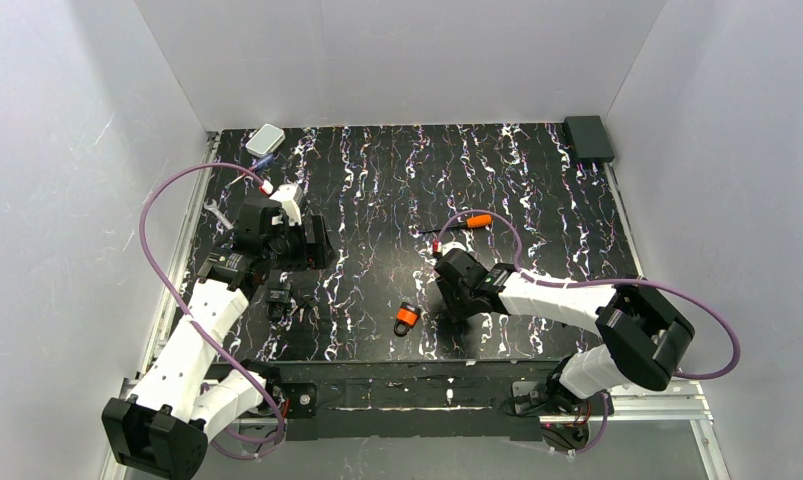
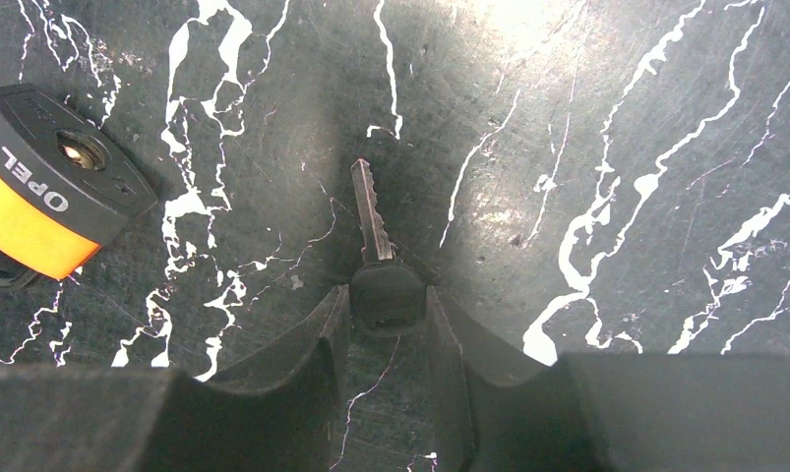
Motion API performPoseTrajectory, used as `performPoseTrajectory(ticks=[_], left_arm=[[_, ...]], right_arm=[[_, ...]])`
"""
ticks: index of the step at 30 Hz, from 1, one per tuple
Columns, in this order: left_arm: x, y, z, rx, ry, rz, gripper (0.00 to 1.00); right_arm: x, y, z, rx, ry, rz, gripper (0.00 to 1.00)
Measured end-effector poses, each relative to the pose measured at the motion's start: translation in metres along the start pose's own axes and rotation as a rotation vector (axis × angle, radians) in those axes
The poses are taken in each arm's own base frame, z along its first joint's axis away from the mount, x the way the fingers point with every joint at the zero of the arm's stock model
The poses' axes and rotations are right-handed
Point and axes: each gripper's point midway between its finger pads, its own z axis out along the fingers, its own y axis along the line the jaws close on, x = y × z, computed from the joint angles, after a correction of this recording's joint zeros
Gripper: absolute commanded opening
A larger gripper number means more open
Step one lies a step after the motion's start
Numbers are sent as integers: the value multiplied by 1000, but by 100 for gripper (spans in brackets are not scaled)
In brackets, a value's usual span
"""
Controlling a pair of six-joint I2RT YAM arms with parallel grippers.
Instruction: Unlock with the key
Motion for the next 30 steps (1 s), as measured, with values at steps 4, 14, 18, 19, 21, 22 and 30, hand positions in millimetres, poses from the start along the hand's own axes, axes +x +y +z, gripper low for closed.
performPoseTrajectory(ticks=[4,14,18,19,21,22,30], left_arm=[[0,0,0,-2,-1,0,81],[-1,-10,0,53,-1,-5,81],[-5,-22,-2,118,-16,-5,81],[-5,-25,-3,135,-21,-5,81],[-5,-31,-5,171,-27,-5,81],[-5,-35,-7,194,-33,-4,81],[-5,-58,-18,331,-54,0,81]], right_arm=[[0,0,0,1,-3,-2,30],[-4,6,-5,-17,-22,2,28],[-16,13,-19,-66,-79,29,28],[-19,15,-22,-77,-95,35,28],[-25,17,-28,-93,-120,43,27],[-27,18,-32,-103,-132,47,27],[-49,39,-51,-210,-194,85,27]])
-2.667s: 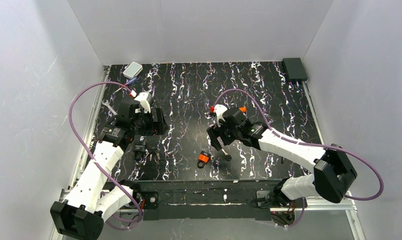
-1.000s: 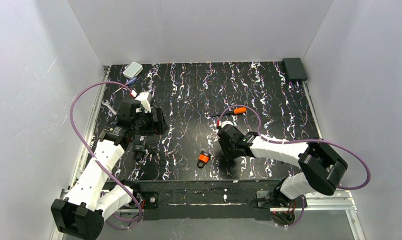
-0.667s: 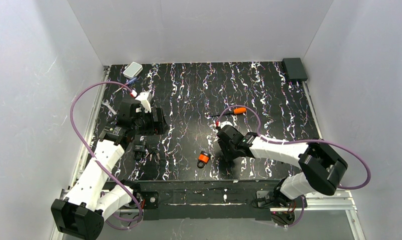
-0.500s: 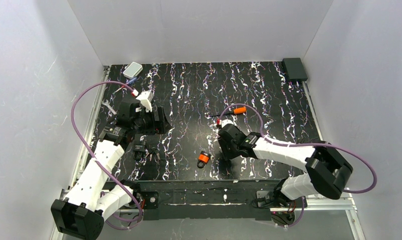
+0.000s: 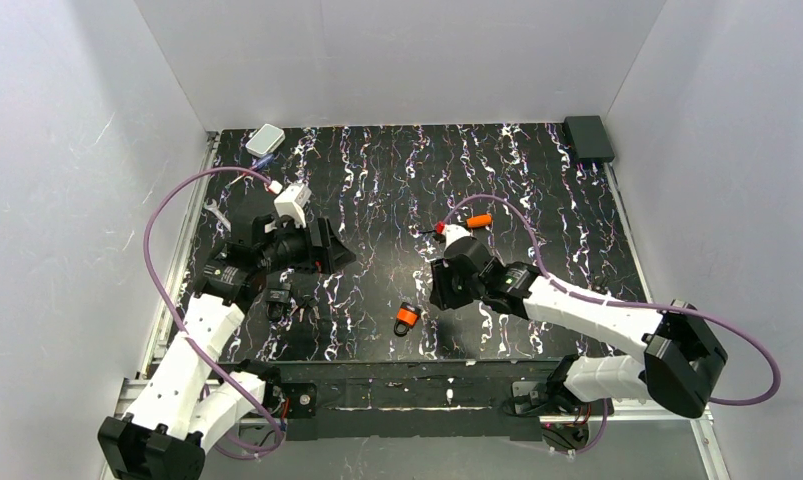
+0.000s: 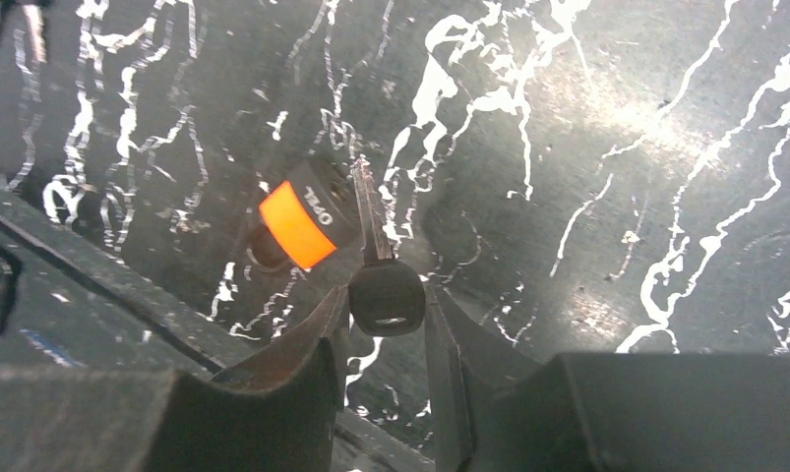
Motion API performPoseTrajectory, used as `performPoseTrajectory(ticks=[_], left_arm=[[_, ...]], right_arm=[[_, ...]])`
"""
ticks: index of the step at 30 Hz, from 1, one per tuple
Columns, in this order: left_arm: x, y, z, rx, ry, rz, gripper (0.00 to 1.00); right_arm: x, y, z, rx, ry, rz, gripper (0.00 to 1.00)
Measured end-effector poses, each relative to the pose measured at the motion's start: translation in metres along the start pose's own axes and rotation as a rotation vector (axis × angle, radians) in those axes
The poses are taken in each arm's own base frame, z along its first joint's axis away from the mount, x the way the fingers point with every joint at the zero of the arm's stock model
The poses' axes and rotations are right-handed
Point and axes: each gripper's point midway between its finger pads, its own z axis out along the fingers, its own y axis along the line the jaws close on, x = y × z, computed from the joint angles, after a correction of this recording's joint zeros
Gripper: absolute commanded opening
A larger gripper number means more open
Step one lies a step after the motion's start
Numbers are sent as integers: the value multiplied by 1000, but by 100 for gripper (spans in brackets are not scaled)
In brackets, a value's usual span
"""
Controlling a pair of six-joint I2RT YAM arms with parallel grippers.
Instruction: Unlock with the key
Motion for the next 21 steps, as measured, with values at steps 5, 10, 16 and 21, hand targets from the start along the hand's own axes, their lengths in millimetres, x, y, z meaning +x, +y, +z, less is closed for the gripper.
performPoseTrajectory(ticks=[5,10,16,21], left_arm=[[0,-10,-2,54,-13,-7,75],[-1,-20,1,105,-17,-62,72],[2,-30,15,181,-7,-165,68],[18,-44,36,231,59,-224,67]], right_arm=[[-20,19,-7,-81,-79,54,27],[-50,42,-22,-190,-197,89,26],[-61,61,-30,-286,-245,82,26],[-63,79,-36,-364,-252,59,26]])
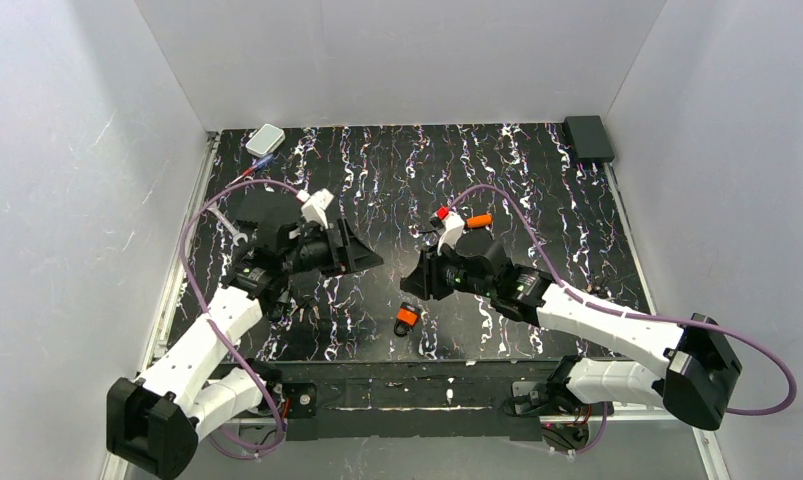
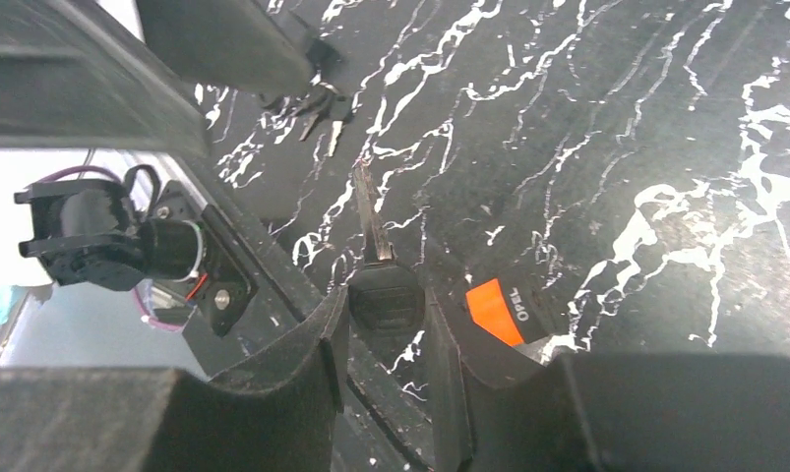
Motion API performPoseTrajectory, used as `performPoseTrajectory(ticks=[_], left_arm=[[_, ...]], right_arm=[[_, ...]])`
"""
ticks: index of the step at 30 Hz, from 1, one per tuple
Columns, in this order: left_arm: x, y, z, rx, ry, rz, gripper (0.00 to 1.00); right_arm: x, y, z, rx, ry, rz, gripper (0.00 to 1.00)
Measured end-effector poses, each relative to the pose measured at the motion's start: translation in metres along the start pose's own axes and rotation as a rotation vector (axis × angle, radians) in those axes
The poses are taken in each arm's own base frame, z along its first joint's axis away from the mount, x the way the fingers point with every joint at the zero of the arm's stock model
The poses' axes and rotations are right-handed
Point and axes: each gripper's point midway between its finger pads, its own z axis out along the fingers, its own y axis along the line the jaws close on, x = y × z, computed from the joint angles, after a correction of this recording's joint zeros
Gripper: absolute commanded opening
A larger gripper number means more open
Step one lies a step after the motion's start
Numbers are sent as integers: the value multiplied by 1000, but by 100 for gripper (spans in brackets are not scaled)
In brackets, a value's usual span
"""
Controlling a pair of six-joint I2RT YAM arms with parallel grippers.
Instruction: Unlock with the key
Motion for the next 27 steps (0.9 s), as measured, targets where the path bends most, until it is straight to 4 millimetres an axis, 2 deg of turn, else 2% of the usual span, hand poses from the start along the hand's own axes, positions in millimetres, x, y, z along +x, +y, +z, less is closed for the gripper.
performPoseTrajectory(ticks=[5,11,18,24,27], left_arm=[[17,-14,17,48,50,-19,58],[15,-19,27,53,32,-36,54],[19,-23,32,48,31,-43,39],[23,-21,37,34,44,-50,36],[26,-19,40,26,54,-54,30]], right_arm=[[1,13,-1,-57,5,-22,26],[-4,23,-8,-92,-17,-48,25],[-1,21,-8,-90,-13,-64,25],[1,20,-8,-90,-8,-73,25],[2,20,-8,-91,-8,-88,25]])
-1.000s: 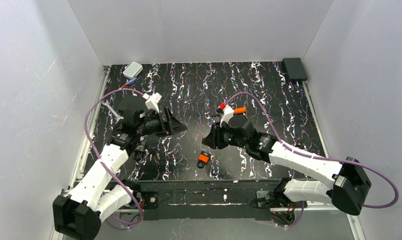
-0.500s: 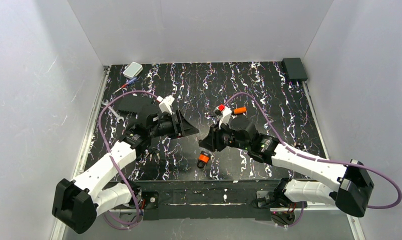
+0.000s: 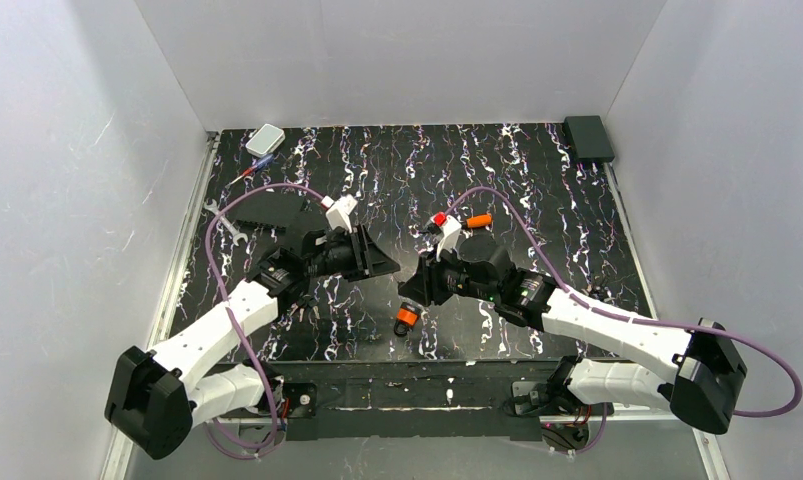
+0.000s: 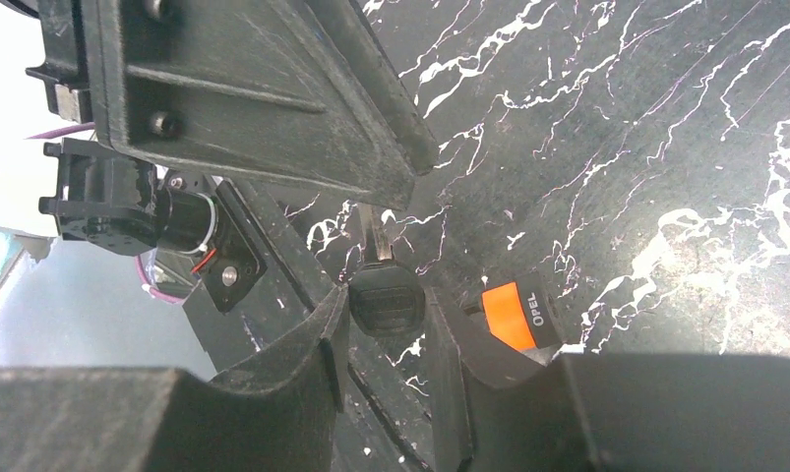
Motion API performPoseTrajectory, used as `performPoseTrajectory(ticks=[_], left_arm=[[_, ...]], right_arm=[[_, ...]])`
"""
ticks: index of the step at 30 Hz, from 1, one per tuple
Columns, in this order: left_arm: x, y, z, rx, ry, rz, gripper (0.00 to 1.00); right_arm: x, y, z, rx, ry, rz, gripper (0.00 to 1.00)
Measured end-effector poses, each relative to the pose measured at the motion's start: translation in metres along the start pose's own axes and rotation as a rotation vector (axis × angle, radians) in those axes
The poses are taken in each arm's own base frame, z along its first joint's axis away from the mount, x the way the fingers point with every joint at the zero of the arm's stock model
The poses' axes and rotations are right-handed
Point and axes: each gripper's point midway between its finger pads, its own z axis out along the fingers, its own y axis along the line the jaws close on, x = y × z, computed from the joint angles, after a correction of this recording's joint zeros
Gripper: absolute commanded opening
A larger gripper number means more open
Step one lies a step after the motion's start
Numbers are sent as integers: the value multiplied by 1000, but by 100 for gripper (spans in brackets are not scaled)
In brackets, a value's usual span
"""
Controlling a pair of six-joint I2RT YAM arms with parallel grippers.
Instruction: Unlock with the key
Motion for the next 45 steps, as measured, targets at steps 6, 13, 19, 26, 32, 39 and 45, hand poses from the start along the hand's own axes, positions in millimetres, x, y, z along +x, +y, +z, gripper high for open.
performPoseTrajectory(ticks=[6,13,19,26,32,39,45], left_arm=[[4,-1,4,0,16,-9,0],[6,-2,6,2,21,-29,0],[10,5,8,-28,25,-97,0],[18,18,11,-108,51,-226,0],[28,30,16,-174,94,-365,0],[22,17,22,-114,114,-539,0],[16,3,20,-59,130,-632,0]], right_arm=[[1,-1,0,2,4,-26,25],[5,-4,0,9,21,-64,78],[7,-10,-2,21,33,-156,96],[7,-17,-8,26,40,-301,97],[7,-14,-32,-66,-148,-520,96],[21,-11,-37,-140,-260,-726,88],[3,19,-37,-151,-396,-903,75]])
